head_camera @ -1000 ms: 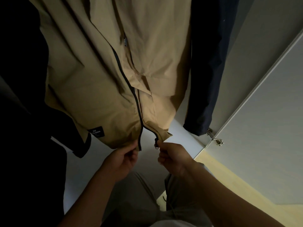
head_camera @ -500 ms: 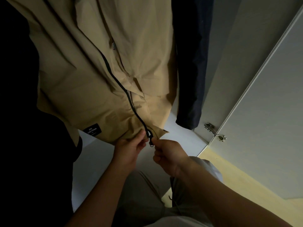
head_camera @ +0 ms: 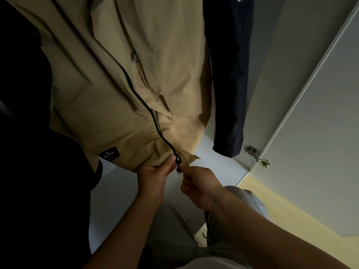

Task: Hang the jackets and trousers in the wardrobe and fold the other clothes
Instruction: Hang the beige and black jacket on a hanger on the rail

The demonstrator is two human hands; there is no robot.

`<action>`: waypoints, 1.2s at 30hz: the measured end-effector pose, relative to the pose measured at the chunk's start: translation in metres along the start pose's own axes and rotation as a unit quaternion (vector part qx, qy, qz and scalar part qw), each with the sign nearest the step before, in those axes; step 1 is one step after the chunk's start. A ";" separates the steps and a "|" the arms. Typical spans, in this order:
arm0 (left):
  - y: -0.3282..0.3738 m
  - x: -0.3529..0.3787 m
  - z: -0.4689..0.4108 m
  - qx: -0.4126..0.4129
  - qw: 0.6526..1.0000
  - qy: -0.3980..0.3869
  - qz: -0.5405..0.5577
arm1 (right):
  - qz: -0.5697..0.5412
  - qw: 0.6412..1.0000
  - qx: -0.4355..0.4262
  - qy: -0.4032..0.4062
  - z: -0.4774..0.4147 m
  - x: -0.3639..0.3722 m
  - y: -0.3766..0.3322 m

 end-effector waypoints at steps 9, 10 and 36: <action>0.001 -0.009 -0.005 0.054 0.989 0.002 -0.140 | -0.027 0.999 0.003 0.031 0.002 0.005 -0.003; 0.002 -0.010 -0.005 0.060 0.986 0.007 -0.156 | -0.028 0.999 0.005 0.033 0.002 0.005 -0.003; 0.005 -0.027 0.010 0.111 0.874 -0.059 -0.469 | 0.080 0.996 -0.020 0.036 -0.008 -0.004 0.020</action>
Point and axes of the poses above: each hand's wrist, its own z-axis away from the middle knuckle, its own x-axis out of the palm, y = z × x, the point moved 3 cm from there along -z, towards the middle knuckle, and after that the axes turned 6 degrees about -x, right-handed, at the moved point
